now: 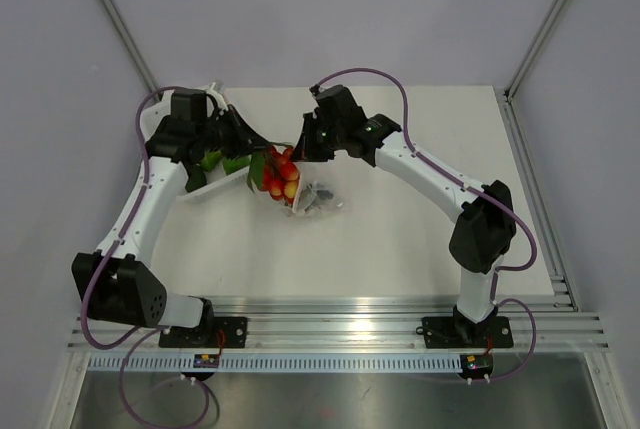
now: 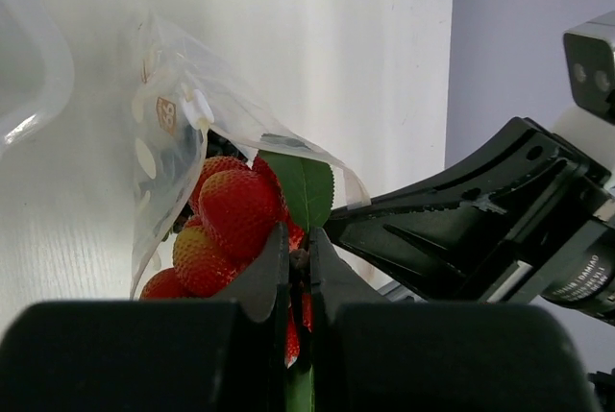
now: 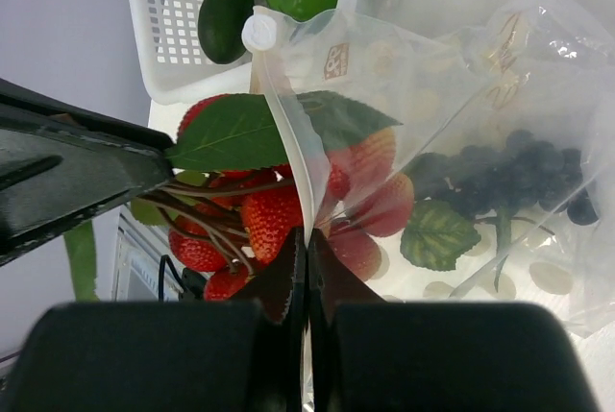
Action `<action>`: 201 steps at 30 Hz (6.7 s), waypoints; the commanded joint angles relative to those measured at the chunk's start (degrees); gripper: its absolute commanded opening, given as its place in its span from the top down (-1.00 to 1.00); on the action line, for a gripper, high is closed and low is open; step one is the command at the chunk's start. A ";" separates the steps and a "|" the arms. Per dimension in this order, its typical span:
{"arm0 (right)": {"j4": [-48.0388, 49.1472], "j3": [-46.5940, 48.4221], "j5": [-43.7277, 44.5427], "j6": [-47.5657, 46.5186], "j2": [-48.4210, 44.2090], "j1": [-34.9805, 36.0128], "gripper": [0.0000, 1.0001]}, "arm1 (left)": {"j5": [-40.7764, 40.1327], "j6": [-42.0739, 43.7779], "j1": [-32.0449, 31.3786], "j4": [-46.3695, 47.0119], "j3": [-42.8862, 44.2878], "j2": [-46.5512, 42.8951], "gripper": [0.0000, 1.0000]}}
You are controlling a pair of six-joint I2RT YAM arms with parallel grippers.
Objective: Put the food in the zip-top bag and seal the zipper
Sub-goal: Place the fake fruit in the zipper food storage bag, then adjust the zipper food storage bag at the center of the board.
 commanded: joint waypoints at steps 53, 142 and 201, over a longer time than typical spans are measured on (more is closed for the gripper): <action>6.77 -4.35 -1.04 1.92 -8.49 1.00 1.00 | -17.08 22.09 -12.19 -15.57 3.26 -4.14 0.85; -0.17 -0.22 9.14 -4.66 -12.44 0.12 1.00 | 2.60 -0.93 -4.16 12.12 -14.52 -12.66 1.00; -12.74 -8.48 25.15 -9.95 -18.69 -0.14 0.56 | -5.13 5.21 -13.68 6.32 -6.07 -2.30 1.00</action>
